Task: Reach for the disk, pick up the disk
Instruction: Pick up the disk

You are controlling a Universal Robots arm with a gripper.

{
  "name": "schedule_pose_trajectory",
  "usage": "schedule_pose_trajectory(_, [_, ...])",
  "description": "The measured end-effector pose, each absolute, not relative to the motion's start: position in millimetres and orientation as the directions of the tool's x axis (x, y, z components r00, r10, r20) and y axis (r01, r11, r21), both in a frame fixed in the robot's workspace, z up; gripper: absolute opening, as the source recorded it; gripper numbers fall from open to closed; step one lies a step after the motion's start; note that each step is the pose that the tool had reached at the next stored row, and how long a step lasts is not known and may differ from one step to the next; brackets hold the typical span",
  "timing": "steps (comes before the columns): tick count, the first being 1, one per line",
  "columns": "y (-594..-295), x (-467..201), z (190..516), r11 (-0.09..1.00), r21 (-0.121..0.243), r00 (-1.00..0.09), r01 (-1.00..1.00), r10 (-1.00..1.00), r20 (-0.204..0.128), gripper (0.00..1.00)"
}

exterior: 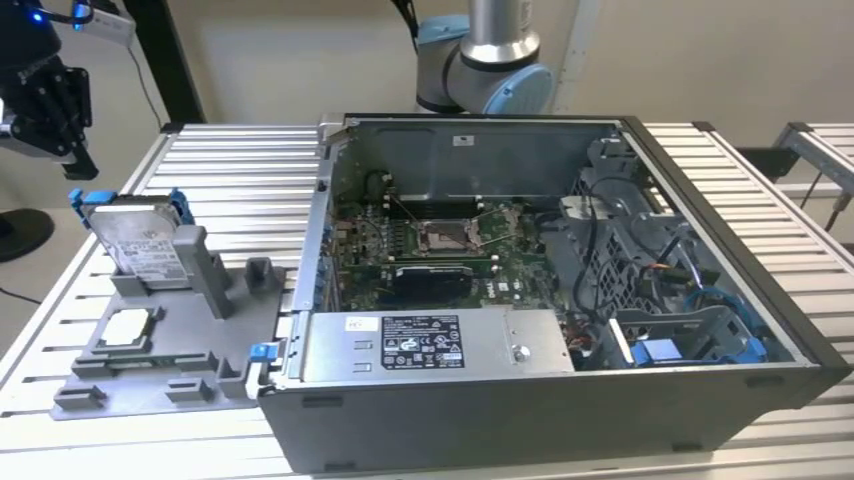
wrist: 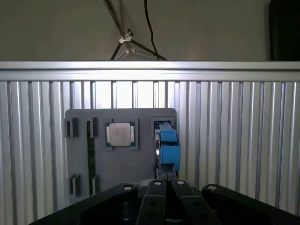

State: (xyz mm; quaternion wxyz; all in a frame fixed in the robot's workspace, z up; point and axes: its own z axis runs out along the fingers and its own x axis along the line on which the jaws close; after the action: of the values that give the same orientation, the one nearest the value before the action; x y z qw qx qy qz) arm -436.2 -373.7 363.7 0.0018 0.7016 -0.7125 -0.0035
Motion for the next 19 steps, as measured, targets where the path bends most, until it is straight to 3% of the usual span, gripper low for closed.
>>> schedule_pose_trajectory(10, [-373.7,-436.2,363.6,0.015,0.007,-0.015,-1.0,-1.0,-0.002,0.0])
schedule_pose_trajectory(11, [-373.7,-436.2,363.6,0.015,0.007,-0.015,-1.0,-1.0,-0.002,1.0])
schedule_pose_trajectory(19, [-373.7,-436.2,363.6,0.015,0.007,-0.015,-1.0,-1.0,-0.002,1.0])
